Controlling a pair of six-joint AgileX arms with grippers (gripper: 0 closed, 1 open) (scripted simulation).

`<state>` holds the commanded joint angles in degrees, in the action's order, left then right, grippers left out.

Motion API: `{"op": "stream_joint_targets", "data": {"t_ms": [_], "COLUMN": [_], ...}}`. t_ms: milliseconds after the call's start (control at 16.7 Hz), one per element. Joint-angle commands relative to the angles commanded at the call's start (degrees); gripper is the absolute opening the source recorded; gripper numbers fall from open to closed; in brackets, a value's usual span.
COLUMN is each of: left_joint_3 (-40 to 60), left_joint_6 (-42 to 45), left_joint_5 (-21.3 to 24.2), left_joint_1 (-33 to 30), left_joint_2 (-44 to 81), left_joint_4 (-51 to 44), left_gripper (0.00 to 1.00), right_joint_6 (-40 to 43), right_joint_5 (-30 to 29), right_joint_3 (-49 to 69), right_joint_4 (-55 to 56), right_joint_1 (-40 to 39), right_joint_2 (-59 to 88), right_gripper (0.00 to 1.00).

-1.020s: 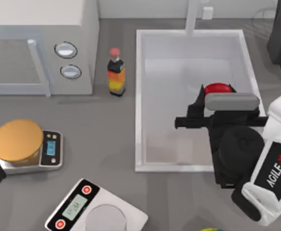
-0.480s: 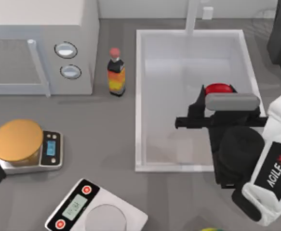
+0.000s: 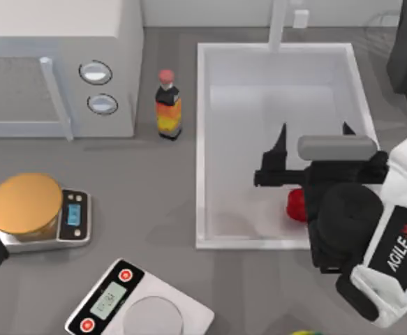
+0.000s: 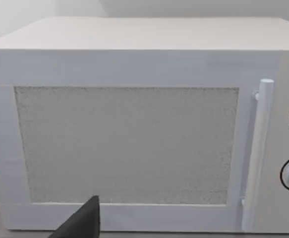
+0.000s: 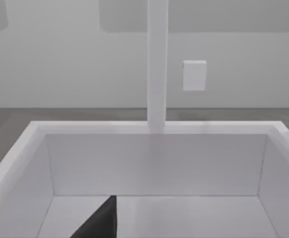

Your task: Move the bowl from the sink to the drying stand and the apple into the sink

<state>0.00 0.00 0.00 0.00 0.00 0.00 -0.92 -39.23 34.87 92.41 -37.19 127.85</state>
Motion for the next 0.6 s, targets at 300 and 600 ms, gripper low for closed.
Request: {"op": "stream_joint_targets", "data": {"t_ms": [300, 600], "left_joint_3": [0.0, 0.0], "left_joint_6": [0.0, 0.0], "left_joint_5": [0.0, 0.0], "left_joint_1": [0.0, 0.0], "left_joint_2": [0.0, 0.0], "left_joint_4": [0.0, 0.0], "left_gripper": [1.0, 1.0], "right_joint_6": [0.0, -0.16], "right_joint_5": [0.0, 2.06], "right_joint_3": [0.0, -1.66], "right_joint_4": [0.0, -3.31], "right_joint_1": [0.0, 1.92], "right_joint_2": [0.0, -3.36], "right_gripper": [1.0, 1.0]}}
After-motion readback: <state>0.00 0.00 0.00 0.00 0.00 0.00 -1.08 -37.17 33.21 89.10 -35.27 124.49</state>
